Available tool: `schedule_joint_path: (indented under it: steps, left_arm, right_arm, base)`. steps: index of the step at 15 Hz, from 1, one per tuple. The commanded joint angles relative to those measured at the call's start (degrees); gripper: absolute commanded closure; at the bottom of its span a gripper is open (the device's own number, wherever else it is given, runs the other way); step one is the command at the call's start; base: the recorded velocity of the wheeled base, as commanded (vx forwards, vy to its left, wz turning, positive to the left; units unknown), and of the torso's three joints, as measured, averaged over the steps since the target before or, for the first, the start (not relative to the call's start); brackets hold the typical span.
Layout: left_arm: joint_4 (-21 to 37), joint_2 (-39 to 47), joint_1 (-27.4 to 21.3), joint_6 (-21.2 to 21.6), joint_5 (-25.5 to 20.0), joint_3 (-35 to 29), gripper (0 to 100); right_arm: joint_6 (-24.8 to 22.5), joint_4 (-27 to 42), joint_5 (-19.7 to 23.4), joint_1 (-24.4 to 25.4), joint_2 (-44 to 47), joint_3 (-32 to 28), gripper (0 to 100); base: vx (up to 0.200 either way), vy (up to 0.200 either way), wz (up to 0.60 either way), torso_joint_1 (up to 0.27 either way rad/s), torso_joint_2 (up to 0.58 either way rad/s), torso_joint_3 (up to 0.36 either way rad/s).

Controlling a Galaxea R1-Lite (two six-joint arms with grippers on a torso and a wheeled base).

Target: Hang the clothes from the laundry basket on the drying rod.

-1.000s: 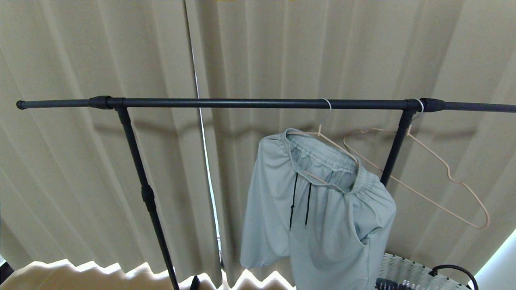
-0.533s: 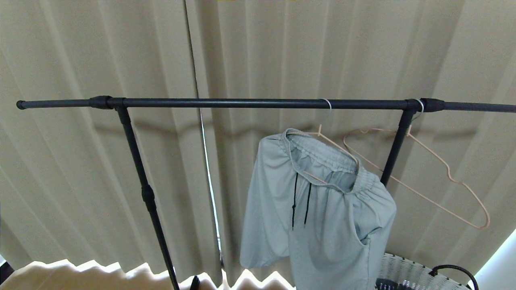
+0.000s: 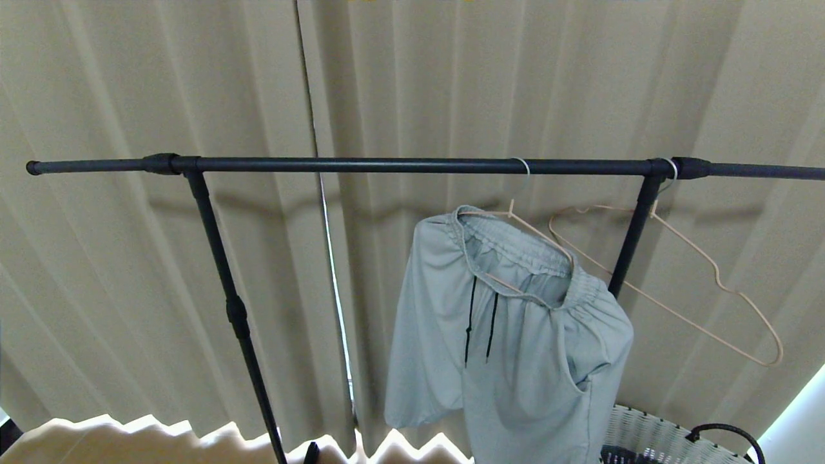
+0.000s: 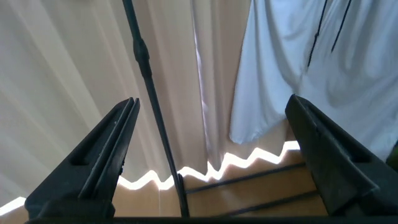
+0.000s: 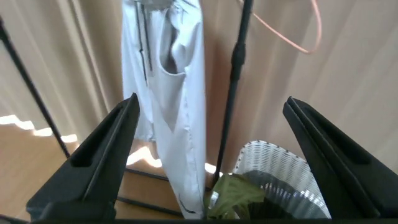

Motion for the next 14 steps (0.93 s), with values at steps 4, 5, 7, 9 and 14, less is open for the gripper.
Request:
schedule_joint_path:
  steps: [4,5,7,9,14]
  left_arm:
    - [-0.01,-2.72,0.81,-0.16,0.20,0.00,0]
    - [-0.01,-2.72,0.81,-0.16,0.20,0.00,0]
    - [-0.01,-2.72,0.81,-0.16,0.20,0.00,0]
    - [-0.01,-2.72,0.81,-0.16,0.20,0.00,0]
    - [-0.01,-2.72,0.81,-0.16,0.20,0.00,0]
  right_arm:
    - [0.08,-0.12,-7.03,-0.09,-0.02,0.16,0]
    - [0.25,-0.12,-8.09,-0.18,-0.02,0.16,0]
    - [0.69,-0.12,-8.35,-0.18,-0.02,0.16,0]
    - [1.04,-0.21,-3.43,-0.18,-0.02,0.25,0]
    - [0.43,-11.55,3.78,-0.18,-0.02,6.49,0]
  base:
    - [0.000,0.000,0.00,0.000,0.00,0.000]
    - [0.000,0.000,0.00,0.000,0.00,0.000]
    - [0.000,0.000,0.00,0.000,0.00,0.000]
    - [0.000,0.000,0.00,0.000,0.00,0.000]
    - [0.000,0.000,0.00,0.000,0.00,0.000]
